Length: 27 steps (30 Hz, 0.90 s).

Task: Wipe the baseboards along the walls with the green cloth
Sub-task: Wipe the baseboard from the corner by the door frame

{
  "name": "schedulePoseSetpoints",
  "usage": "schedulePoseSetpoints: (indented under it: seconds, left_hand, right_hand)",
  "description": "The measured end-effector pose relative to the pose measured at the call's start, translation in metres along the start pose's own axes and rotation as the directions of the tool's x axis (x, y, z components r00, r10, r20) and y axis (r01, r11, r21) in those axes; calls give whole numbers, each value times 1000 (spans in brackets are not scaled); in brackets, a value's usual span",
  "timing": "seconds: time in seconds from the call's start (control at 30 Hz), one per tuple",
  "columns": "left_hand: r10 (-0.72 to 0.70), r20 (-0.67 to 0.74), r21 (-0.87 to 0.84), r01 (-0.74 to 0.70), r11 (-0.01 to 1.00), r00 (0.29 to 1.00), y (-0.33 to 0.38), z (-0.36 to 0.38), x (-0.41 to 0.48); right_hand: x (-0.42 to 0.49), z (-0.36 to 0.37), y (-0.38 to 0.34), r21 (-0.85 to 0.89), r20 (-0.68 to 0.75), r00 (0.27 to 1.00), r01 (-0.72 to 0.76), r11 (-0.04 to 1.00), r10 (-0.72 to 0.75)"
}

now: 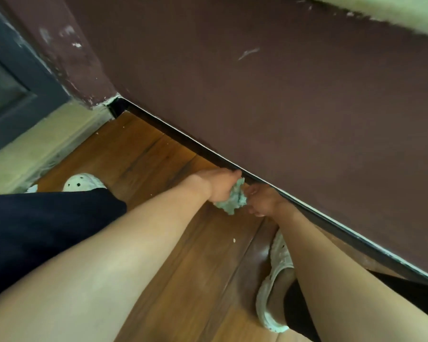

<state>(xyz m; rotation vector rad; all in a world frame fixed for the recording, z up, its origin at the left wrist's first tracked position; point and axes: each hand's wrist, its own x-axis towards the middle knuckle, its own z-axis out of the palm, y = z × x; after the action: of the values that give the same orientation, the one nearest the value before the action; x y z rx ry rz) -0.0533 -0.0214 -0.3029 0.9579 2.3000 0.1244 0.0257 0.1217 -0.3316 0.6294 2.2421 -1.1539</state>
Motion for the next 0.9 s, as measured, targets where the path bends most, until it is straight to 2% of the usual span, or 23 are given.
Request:
schedulePoseSetpoints:
  seconds: [0.07, 0.2, 0.3, 0.37, 0.47, 0.53, 0.7, 0.77, 0.9]
  left_hand:
    - [-102, -68, -165, 89, 982, 993, 0, -14, -11]
    - [-255, -188, -408, 161, 899, 948, -1, -28, -32]
    - [-259, -185, -418, 163, 894, 948, 6, -23, -44]
    - [-224, -180, -331, 155, 931, 958, 16, -18, -47]
    - [-138, -183, -349, 66, 935, 973, 30, -1, -41]
    - [-112, -208, -424, 14, 905, 972, 31, 8, -38]
    - [-137, -232, -526, -5, 850, 963, 23, 9, -34]
    - [-176, -231, -575, 12, 818, 957, 16, 8, -29]
    - [-291, -162, -673, 111, 732, 943, -2, 12, -12]
  right_hand:
    - [-12, -7, -3, -12, -28, 999, 15, 1000, -16]
    - [-35, -21, -7, 148, -85, 996, -22, 989, 35]
    - [-50, -25, -13, 194, -108, 993, -31, 980, 53]
    - [-56, -25, -19, 222, -123, 990, -37, 974, 65]
    - [-57, -20, -22, 243, -130, 990, -29, 970, 62]
    - [-54, -17, -21, 176, -125, 991, -16, 984, 38]
    - [-50, -14, -22, 27, -149, 988, -36, 999, 40]
    - [-48, -11, -28, -54, -158, 987, -29, 998, 20]
    - [-33, -7, -41, -333, -132, 990, 2, 943, -49]
